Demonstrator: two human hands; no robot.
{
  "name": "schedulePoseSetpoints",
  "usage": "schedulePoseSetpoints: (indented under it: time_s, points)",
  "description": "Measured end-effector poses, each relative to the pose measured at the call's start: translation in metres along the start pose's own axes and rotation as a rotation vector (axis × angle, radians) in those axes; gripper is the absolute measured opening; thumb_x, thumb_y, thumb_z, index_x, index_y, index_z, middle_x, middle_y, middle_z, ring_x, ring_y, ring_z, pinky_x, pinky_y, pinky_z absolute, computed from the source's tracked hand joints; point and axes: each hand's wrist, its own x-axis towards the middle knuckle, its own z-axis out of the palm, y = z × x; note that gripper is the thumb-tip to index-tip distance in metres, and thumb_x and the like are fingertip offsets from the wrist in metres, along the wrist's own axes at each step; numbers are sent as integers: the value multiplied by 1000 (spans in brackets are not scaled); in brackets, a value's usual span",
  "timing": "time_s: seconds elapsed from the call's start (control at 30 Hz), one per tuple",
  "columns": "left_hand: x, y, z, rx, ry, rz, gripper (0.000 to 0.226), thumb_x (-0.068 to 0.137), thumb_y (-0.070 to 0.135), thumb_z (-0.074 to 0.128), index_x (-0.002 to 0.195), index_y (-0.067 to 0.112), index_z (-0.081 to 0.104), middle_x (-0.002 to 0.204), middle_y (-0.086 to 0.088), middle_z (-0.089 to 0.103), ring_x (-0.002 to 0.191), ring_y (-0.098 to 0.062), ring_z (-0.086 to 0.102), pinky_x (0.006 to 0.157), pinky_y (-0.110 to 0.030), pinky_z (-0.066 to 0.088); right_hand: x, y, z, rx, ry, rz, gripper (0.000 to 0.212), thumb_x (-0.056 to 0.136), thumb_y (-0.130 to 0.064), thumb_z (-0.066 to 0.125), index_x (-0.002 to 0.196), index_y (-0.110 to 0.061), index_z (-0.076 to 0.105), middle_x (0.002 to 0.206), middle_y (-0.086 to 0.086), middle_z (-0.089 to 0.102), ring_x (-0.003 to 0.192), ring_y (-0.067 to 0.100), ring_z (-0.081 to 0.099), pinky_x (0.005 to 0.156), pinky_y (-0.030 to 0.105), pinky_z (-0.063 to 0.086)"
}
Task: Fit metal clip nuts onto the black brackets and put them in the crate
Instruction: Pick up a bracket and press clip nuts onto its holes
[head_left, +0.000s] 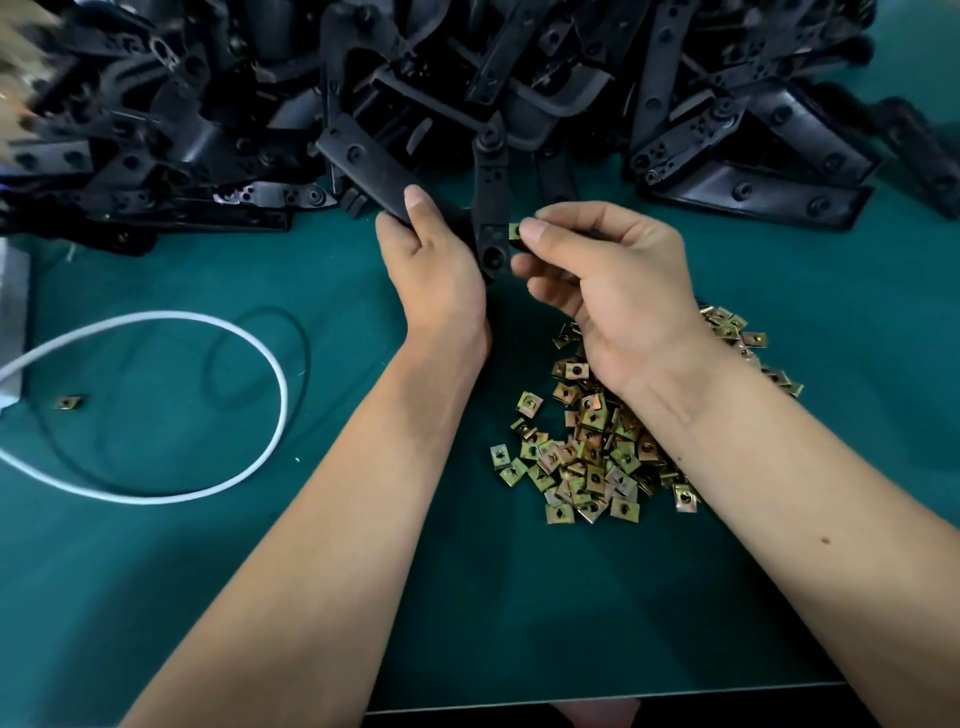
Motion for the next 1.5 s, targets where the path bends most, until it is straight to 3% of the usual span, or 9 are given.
schedulePoseSetpoints:
  time_s: [0.5,0.7,1.03,1.43,1.5]
  points:
    - [0,-3,-1,106,69,47,33,111,33,39,81,18,33,80,1,37,79,-18,39,77,-37,39,-3,2,2,-70,7,-19,10,85,2,78,91,-4,72,74,5,72,62,17,70,51,22,51]
    - [-3,-4,-1,238,112,176,35,111,29,38,78,21,30,76,6,34,60,-4,32,63,-17,36,-4,3,3,-101,5,-52,15,84,1,80,90,-7,70,70,2,71,58,14,69,47,21,47]
    - [-12,1,-3,211,186,330,21,112,21,36,96,7,39,84,9,45,68,14,44,73,-7,36,-6,6,3,-196,-58,-125,18,85,-1,80,88,-10,64,59,-5,65,46,11,59,47,22,44]
    - [-14,-5,4,181,341,218,28,111,29,37,93,7,38,75,6,43,59,2,45,61,-15,37,-10,12,11,-29,10,-62,20,86,7,75,83,-7,61,58,-4,58,40,9,44,42,20,39]
    - [-15,-5,4,187,358,218,27,111,28,38,94,6,38,76,5,44,61,7,47,62,-12,38,-11,13,13,7,27,-53,21,86,8,74,81,-7,61,57,-5,58,39,9,43,42,20,38]
